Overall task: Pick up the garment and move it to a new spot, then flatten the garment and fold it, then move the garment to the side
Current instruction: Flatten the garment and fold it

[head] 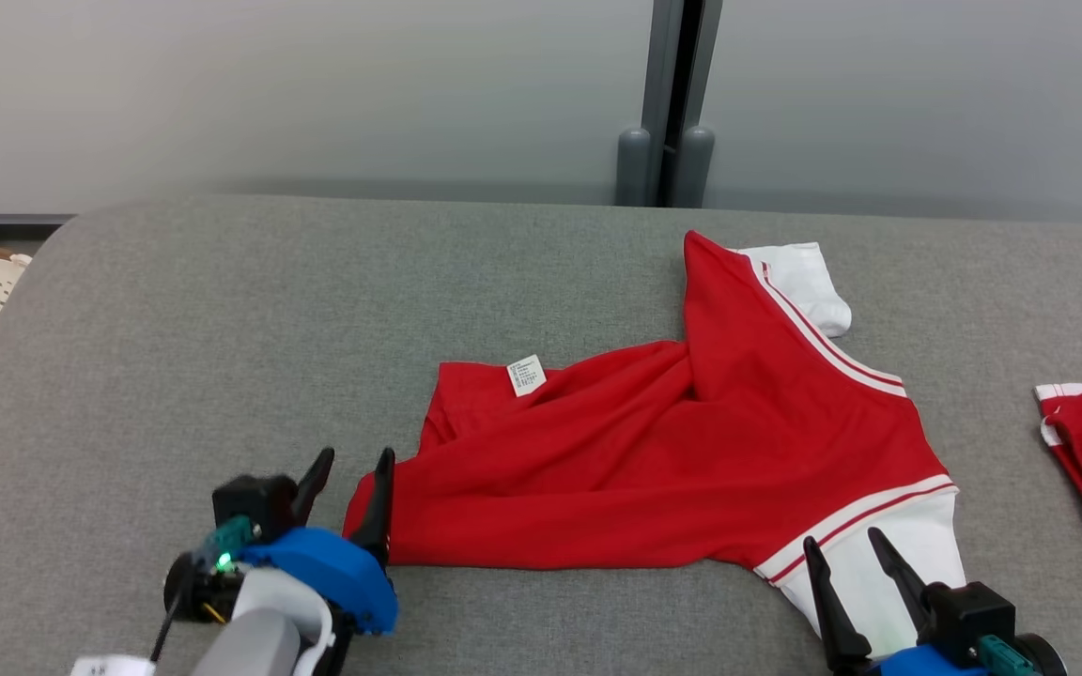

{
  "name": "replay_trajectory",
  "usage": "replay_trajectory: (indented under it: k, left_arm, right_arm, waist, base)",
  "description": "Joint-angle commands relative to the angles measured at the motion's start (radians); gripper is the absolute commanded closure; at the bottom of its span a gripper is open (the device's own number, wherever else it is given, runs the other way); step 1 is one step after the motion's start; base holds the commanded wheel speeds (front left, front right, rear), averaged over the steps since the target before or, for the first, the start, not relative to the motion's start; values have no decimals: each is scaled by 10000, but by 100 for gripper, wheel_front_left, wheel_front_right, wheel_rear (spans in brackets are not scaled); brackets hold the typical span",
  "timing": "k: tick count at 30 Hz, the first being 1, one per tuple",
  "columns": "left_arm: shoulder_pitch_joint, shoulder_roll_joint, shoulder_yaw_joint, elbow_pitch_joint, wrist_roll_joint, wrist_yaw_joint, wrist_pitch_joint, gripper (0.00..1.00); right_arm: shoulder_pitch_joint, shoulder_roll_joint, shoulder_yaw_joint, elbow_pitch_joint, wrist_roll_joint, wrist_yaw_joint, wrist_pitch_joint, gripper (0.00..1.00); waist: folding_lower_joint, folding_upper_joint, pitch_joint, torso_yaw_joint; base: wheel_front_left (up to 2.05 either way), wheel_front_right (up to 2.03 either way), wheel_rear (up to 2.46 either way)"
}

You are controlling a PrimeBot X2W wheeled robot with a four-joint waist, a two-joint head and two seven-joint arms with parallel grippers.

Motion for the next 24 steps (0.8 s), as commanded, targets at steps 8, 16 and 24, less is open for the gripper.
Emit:
replay_trajectory:
  k: [8,16,24]
  left_arm:
    - [-1932,1042,-2256,763,-1790,-61,2006,0]
    - [-2265,1464,-3781,1458,-2556,-48,2684,0]
    - [-2421,1337,-4658,1891,-2819,-49,2278,100]
  right_arm:
    - [-376,-15,168,57,-122,-1,-2,0]
    - [-416,-15,175,92,-182,-1,-2,0]
    - [-519,-13,289,118,-240,-1,-2,0]
  waist:
    - [-1,0,521,-196]
    - [-1,0,622,-291]
    - [-1,0,629,-240]
  base:
    - [0,0,0]
    - [0,0,0]
    - [0,0,0]
